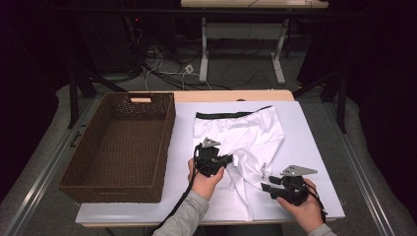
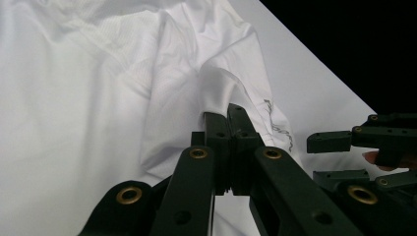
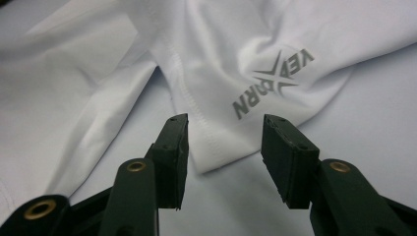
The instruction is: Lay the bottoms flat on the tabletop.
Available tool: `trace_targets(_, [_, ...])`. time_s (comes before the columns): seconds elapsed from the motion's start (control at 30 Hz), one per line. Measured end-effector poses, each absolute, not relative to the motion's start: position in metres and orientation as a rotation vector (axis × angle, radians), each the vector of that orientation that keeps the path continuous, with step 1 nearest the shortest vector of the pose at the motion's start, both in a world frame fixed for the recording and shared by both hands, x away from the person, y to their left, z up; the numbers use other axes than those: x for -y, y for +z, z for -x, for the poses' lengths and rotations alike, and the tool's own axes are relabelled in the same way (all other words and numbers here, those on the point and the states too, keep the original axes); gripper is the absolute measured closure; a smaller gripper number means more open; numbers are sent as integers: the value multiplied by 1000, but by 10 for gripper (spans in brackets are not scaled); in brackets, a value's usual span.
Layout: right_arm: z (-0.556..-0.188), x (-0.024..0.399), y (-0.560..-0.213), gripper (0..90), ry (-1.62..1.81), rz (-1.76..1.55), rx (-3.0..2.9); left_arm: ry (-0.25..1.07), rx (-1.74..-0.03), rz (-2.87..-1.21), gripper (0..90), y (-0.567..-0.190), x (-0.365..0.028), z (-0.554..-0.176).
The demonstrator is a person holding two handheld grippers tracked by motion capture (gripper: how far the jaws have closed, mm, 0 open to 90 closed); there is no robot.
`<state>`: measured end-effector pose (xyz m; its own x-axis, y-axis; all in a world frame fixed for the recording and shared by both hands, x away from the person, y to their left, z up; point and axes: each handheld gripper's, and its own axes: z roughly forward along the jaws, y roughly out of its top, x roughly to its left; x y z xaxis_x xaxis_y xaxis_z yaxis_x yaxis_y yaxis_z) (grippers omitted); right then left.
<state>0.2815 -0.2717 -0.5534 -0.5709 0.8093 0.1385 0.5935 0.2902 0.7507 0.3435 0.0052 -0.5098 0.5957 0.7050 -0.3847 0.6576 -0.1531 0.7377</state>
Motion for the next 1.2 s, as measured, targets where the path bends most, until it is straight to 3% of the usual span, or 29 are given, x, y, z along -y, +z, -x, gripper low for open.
trace_targets(0.17, [-280, 263, -558, 569, 1066, -1223, -2345, 66, -1103, -1870, 900, -517, -6, -341])
trace_targets(0.4, [-277, 259, -559, 855, 1016, -1117, -2378, 57, -1111, -1878, 900, -524, -7, -338])
trace_targets(0.47, [-280, 261, -558, 879, 1022, -1148, -2390, 50, -1112, -1880, 900, -525, -7, -337])
trace_targets(0.83, [-274, 302, -535, 887, 1162, -1329, -2304, 25, -1070, -1904, 900, -526, -1, -324])
trace_targets(1.2, [-235, 362, -517, 889, 1209, -1407, -2176, -65, -934, -1972, 900, -528, 29, -286])
